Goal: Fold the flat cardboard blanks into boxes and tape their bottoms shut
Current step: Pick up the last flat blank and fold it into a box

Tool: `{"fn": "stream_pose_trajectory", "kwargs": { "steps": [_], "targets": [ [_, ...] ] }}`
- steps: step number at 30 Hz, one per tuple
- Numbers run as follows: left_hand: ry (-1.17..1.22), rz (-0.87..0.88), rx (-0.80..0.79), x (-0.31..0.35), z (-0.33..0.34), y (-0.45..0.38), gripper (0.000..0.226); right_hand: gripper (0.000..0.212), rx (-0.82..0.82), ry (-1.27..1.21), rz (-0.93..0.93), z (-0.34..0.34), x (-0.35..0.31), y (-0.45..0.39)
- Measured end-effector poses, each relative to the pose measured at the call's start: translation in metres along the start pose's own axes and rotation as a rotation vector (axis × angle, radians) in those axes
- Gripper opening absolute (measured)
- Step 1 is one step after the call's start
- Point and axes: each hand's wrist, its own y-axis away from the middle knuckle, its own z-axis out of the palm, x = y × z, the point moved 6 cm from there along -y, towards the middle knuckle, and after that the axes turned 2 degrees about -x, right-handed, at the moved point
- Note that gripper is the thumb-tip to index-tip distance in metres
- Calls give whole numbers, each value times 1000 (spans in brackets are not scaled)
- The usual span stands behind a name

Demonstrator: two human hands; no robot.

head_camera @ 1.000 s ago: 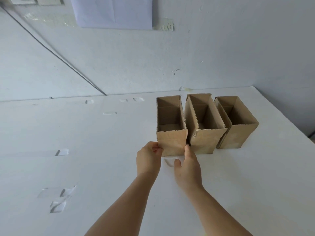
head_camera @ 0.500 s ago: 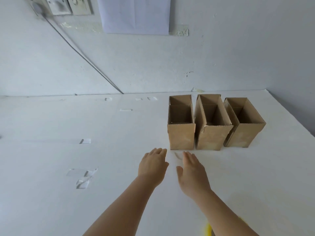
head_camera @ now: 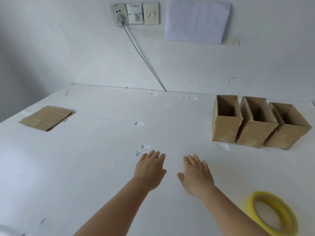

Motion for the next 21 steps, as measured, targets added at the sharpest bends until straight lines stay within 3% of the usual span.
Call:
{"fn": "stream_pose_trajectory", "kwargs": {
  "steps": [12, 21],
  "targets": [
    [30, -166, 85, -198, -33, 193, 50, 64, 4, -14, -199, 39, -255, 59],
    [54, -336, 144, -309, -47, 287, 53, 66, -23, 13, -374, 64, -395, 73]
  ]
}}
